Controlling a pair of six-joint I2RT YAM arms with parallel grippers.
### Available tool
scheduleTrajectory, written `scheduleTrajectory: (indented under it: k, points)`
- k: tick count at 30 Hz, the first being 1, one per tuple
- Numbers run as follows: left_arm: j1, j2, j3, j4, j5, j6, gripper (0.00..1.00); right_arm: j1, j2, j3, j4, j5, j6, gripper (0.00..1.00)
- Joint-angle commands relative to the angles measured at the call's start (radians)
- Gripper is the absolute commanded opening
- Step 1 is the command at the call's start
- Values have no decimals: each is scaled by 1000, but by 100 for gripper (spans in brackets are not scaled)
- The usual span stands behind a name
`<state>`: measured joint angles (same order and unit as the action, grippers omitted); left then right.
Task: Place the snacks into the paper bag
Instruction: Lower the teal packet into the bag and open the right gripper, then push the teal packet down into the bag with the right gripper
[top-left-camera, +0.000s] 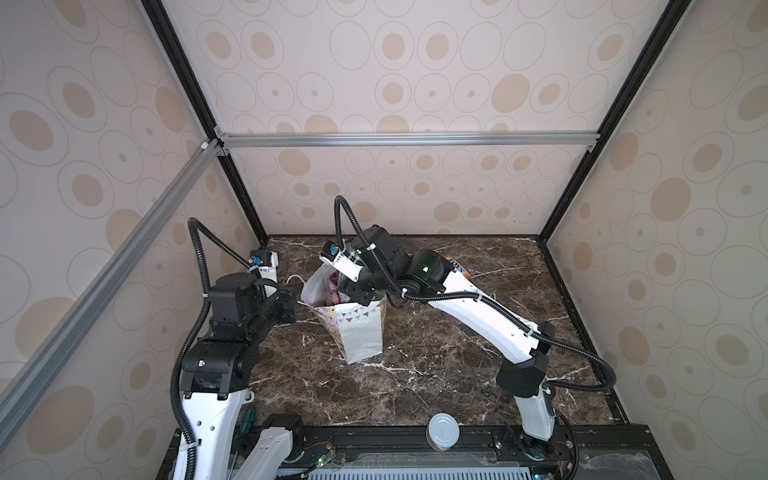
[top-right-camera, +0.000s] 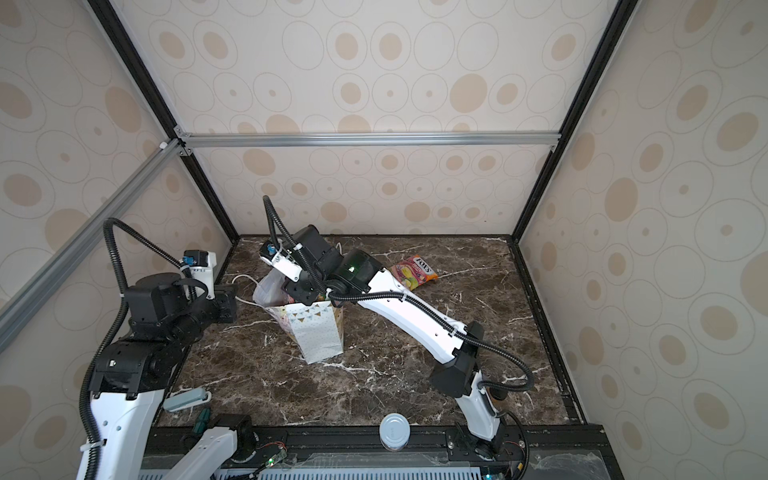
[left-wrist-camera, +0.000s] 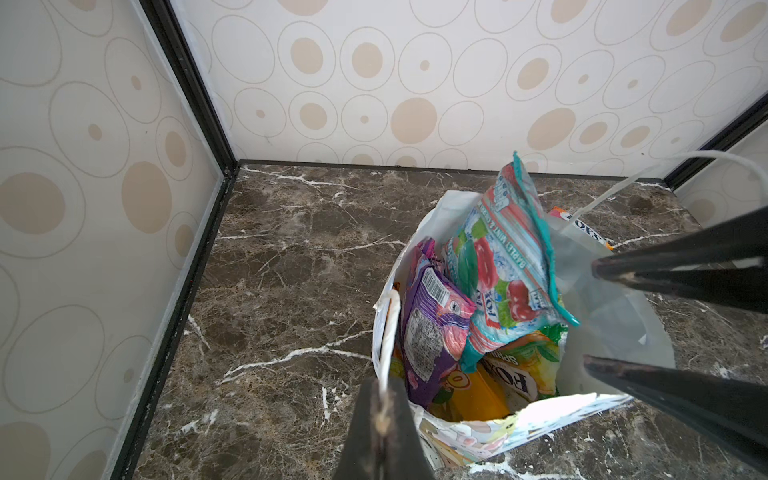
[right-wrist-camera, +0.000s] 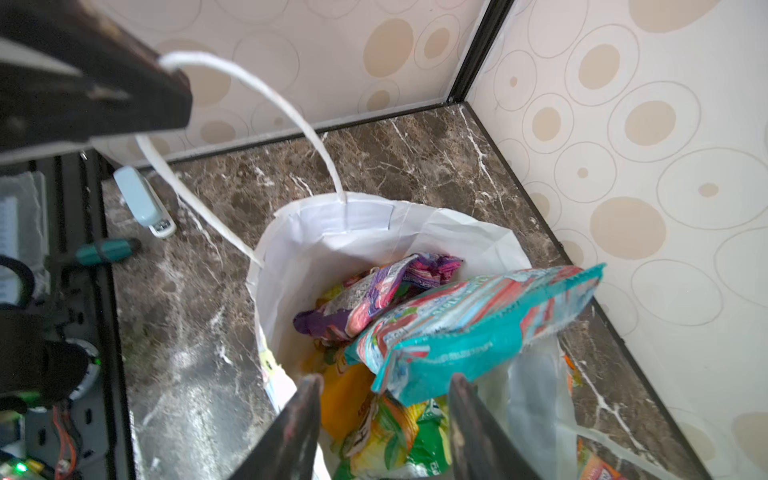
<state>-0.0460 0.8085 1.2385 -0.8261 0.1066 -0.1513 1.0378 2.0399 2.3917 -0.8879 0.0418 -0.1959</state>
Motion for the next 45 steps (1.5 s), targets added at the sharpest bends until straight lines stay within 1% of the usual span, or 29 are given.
scheduleTrajectory:
  k: [1,4,7,10,12,14,19,21,23,24,28,32,35,37,40,42,44,45]
  points:
    - [1,-13,24,28,-11,26,0,-4,-53,52,28,-4,41,59]
    - [1,-17,24,25,-16,27,0,-23,-26,97,8,38,91,59]
    - [1,-16,26,23,-13,29,0,-61,-1,122,-8,22,148,56]
    - [1,-15,24,24,-14,27,0,-68,12,113,7,1,142,55]
    - [1,-15,22,28,-10,24,0,-68,26,112,23,-41,137,54]
    - [1,-16,19,31,-7,21,0,-67,43,117,41,-58,143,54]
    - [1,-15,14,30,-5,20,0,-68,88,149,94,-68,171,56]
    - [1,-15,16,30,-9,19,0,-68,105,150,121,-63,177,58]
    - [1,-15,19,27,-11,21,0,-69,130,165,126,-54,178,57]
    - [1,-16,19,26,-13,21,0,-69,146,179,119,-50,179,55]
    - [0,-17,21,22,-16,22,0,-80,187,202,90,-42,194,34]
    - [1,-17,18,21,-22,24,0,-94,188,177,75,-61,223,25]
    - [1,-16,14,24,-19,23,0,-94,186,138,67,-70,224,16]
    - [1,-17,13,26,-21,22,0,-94,189,116,49,-81,223,7]
    - [1,-17,13,27,-21,24,0,-95,202,113,3,-98,208,5]
    - [1,-16,14,25,-22,24,0,-95,204,136,-33,-81,200,3]
    - [1,-17,13,25,-21,24,0,-95,181,144,-32,-66,204,5]
    - [0,-16,13,26,-21,24,0,-95,161,139,-17,-62,211,8]
